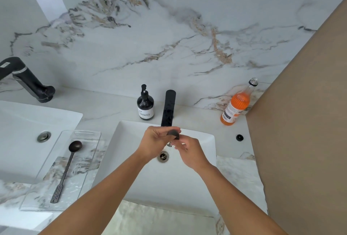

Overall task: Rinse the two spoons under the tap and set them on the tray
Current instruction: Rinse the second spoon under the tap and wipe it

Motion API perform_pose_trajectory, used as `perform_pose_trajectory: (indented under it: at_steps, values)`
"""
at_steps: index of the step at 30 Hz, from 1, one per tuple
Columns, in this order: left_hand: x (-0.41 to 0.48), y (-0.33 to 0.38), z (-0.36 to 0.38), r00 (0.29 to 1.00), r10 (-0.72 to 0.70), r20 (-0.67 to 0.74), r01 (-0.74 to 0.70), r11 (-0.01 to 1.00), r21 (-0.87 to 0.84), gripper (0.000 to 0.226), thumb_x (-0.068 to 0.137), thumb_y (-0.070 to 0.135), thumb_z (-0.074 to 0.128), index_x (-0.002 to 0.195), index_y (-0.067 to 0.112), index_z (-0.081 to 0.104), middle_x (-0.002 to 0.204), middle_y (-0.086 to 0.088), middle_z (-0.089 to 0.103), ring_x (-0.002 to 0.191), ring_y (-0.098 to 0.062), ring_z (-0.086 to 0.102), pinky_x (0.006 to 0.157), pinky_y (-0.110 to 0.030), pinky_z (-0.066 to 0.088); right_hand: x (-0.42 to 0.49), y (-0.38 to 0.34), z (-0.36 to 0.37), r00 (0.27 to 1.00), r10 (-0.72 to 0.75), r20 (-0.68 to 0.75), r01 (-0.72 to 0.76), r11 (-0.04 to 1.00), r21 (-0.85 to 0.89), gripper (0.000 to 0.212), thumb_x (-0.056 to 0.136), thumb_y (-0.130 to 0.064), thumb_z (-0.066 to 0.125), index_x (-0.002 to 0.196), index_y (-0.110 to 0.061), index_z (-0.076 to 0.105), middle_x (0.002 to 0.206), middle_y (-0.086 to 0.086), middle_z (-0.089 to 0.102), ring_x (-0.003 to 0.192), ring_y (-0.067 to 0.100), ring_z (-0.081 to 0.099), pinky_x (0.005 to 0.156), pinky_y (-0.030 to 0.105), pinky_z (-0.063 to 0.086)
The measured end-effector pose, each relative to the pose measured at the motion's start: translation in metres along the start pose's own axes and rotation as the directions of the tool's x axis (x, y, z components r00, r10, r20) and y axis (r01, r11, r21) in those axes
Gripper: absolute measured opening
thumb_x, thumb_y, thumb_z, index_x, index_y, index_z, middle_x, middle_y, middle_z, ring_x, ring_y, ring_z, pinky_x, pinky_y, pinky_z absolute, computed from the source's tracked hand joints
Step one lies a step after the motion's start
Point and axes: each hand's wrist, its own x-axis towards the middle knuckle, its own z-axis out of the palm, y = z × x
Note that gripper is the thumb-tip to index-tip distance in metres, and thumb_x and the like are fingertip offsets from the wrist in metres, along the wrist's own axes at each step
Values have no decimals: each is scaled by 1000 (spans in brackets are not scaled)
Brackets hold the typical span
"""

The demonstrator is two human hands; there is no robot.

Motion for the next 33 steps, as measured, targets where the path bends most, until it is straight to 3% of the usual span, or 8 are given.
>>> perform_pose_trajectory:
  at_steps: [4,9,15,17,21,24,29,33]
  values:
    - [4,15,5,996,36,-81,-33,999,40,23,88,-2,66,95,14,80,82,-3,79,70,-16,67,67,-27,56,-1,-16,-4,998,-57,-1,57,998,17,21,98,-16,52,93,-19,72,83,-4,73,78,4,70,79,26,57]
    - [7,32,9,996,36,-85,-40,998,-57,17,89,1,67,100,9,77,79,-5,77,61,-14,65,62,-20,53,4,-39,-17,996,-78,34,77,997,30,23,97,-14,53,86,-27,68,75,-20,70,73,-1,66,73,24,58]
    - [-8,29,0,976,-116,186,114,993,23,40,98,49,49,112,20,72,105,4,75,100,-8,68,94,-25,51,1,-60,-35,999,-47,8,44,972,233,15,90,-13,68,81,-25,72,73,-1,75,69,20,72,71,32,61]
    - [-17,23,8,954,-203,219,213,977,-21,48,96,56,45,109,20,75,113,-1,75,108,-15,70,92,-26,53,1,-61,-38,999,-33,-33,41,964,264,15,87,-9,70,78,-21,71,73,4,74,65,20,71,69,33,61]
    - [-34,8,29,928,-284,239,299,954,-28,37,103,33,45,114,4,66,98,-14,76,73,-24,69,79,-37,54,-5,-56,-42,984,153,-89,-118,941,317,11,86,-14,72,80,-4,71,70,16,69,50,21,58,55,30,53]
    - [-43,-1,42,960,-265,91,263,964,34,27,103,15,43,98,5,67,72,-6,71,48,-14,49,54,-26,44,-11,-49,-43,956,294,-4,-258,846,466,14,88,-9,70,89,5,71,76,17,68,54,22,53,55,32,49]
    - [-65,-18,46,928,-369,43,370,929,-9,29,102,15,41,90,8,67,54,0,39,46,-13,25,43,-23,24,-25,-31,-37,919,384,91,-387,832,398,8,84,-11,73,80,-5,74,75,9,70,58,20,47,50,27,42]
    - [-77,-26,32,914,-405,-34,395,905,-155,28,101,15,39,91,7,65,52,1,36,42,-13,20,40,-17,21,-34,-23,-24,878,424,223,-479,770,423,21,81,-29,78,89,-9,75,82,3,77,58,15,52,52,26,39]
